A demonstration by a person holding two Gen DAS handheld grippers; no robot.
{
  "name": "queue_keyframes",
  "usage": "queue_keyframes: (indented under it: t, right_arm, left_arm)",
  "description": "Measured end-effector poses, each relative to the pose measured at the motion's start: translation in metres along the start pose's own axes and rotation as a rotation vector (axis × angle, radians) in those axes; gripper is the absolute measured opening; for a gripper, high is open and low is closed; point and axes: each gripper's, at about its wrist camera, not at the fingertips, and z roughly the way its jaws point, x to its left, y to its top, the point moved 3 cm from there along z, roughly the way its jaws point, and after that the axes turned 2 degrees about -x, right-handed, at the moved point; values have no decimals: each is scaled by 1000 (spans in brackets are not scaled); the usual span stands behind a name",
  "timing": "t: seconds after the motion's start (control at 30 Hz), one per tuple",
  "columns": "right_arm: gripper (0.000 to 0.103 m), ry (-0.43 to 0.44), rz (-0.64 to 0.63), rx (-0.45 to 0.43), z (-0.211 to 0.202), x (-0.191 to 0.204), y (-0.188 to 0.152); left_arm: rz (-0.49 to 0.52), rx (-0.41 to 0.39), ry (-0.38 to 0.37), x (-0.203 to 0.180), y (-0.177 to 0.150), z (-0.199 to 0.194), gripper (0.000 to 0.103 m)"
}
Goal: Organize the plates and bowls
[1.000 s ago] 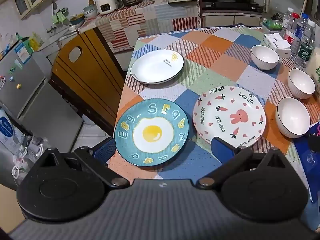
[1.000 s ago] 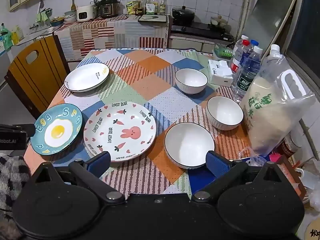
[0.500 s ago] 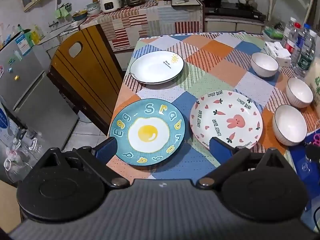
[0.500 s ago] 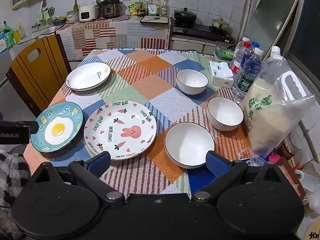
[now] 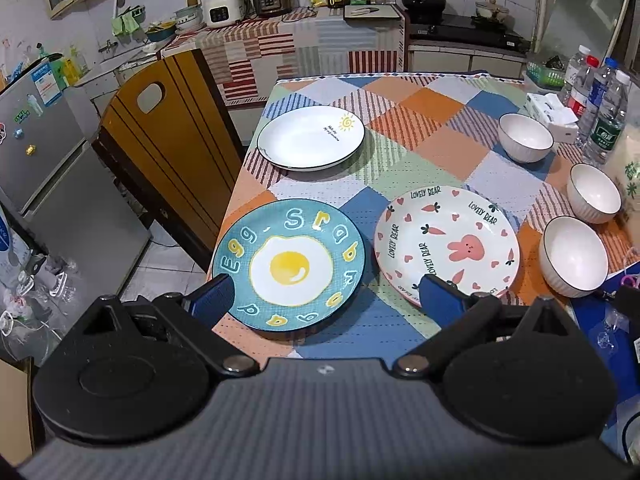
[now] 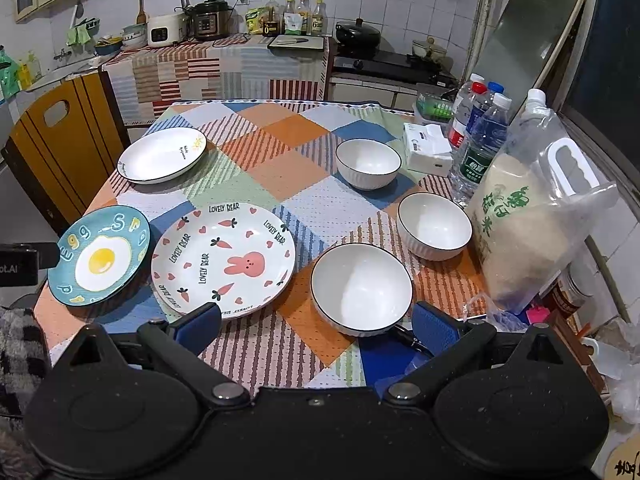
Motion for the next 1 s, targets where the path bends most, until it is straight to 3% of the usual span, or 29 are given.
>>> queue_keyframes:
  t: [0.57,0.83,1.0]
  right_arm:
    - [103,6,4,-19,1,2,-3]
    - [103,13,3,-30,2,3,-5]
    - [103,16,5,-43,1,3,-6]
  left_arm:
    - [-7,-67,-21,2,-2,0,101]
    - [-8,-54,-43,1,-3,4,101]
    - [26,-37,2,-3,-6,8,101]
